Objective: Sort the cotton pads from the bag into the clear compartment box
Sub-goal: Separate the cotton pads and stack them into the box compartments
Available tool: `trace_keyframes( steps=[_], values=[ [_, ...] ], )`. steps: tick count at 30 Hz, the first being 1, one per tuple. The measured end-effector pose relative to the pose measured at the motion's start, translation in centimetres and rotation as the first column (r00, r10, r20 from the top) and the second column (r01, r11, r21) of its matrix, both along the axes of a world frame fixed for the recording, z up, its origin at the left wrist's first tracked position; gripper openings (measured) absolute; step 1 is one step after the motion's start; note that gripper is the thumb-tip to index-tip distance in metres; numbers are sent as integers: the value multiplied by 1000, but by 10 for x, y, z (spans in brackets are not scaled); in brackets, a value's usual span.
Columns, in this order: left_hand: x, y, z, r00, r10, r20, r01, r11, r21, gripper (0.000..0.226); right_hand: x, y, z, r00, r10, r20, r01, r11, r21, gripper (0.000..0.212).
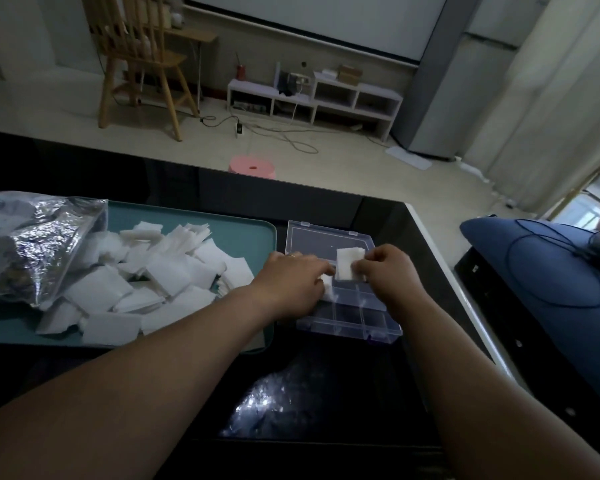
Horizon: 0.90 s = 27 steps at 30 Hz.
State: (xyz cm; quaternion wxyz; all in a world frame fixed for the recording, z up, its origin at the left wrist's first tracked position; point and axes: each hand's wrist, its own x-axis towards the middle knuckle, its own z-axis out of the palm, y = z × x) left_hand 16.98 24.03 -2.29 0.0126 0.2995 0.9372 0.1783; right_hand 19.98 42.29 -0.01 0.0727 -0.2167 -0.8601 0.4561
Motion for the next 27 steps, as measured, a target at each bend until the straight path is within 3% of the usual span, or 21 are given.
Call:
trace_keyframes(
  steps=[4,7,13,16,20,27],
  values=[
    [4,4,-5,996,-36,-79,24,989,-147,38,-6,5,-6,997,55,50,-60,991,116,13],
    [6,7,-4,996,-23,-81,12,992,-127,33,-8,5,-9,994,78,83,-93,973,209,10],
    [9,8,-4,997,-21,-73,11,991,-131,45,-13,8,-11,986,103,132,-138,948,286,7],
    [9,9,-3,997,-34,-65,24,989,-144,52,-15,6,-16,972,99,214,-184,887,425,5],
    [8,11,-4,996,-45,-75,28,976,-215,51,-17,0,-20,962,57,269,-195,831,521,19],
    [6,21,-5,998,-4,-64,-11,971,-237,54,-12,-3,-23,987,115,111,-158,804,573,18]
  ],
)
